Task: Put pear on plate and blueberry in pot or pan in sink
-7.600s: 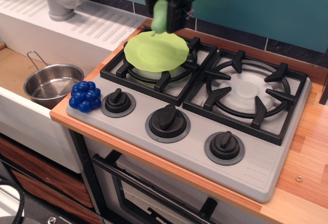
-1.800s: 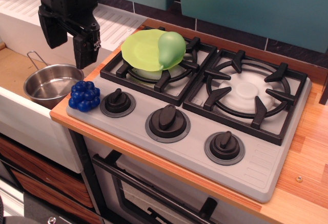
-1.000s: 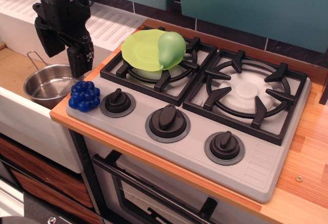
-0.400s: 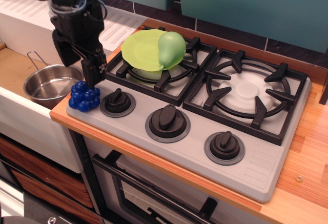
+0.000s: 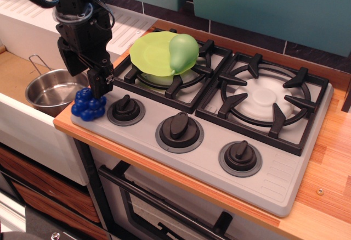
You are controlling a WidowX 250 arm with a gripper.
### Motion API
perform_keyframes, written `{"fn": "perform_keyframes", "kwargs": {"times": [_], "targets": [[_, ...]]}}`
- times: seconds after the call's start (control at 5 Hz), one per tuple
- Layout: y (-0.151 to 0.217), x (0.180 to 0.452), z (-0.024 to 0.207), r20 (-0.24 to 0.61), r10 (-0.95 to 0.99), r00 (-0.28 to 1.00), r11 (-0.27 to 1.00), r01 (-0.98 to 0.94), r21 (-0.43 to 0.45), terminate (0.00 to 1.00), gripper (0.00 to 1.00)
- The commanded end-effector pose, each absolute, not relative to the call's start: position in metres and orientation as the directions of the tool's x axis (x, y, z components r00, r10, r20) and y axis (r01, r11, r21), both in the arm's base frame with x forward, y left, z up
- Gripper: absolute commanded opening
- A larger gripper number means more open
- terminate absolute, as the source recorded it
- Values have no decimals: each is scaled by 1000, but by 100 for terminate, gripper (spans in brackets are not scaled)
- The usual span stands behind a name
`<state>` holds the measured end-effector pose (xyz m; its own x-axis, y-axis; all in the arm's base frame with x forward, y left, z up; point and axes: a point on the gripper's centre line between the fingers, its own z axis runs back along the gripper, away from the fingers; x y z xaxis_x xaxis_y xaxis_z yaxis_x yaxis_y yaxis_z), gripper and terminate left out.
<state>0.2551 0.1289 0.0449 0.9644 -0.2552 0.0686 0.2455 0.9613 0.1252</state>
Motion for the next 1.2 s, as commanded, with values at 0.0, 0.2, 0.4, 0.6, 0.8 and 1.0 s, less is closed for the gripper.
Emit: {"fn": "perform_keyframes", "kwargs": {"times": [0.0,0.2,0.4,0.6,0.8,1.0], "targets": [[119,244,62,87,-228,970,961,210,179,0,100],[114,242,60,94,-226,969,961,206,185,0,100],[114,243,58,111,-234,966,960,212,181,0,100],[114,247,52,125,-241,963,960,217,179,0,100],[117,250,50,130,-251,959,959,227,172,0,100],[121,250,49,132,-258,957,957,234,169,0,100]]}}
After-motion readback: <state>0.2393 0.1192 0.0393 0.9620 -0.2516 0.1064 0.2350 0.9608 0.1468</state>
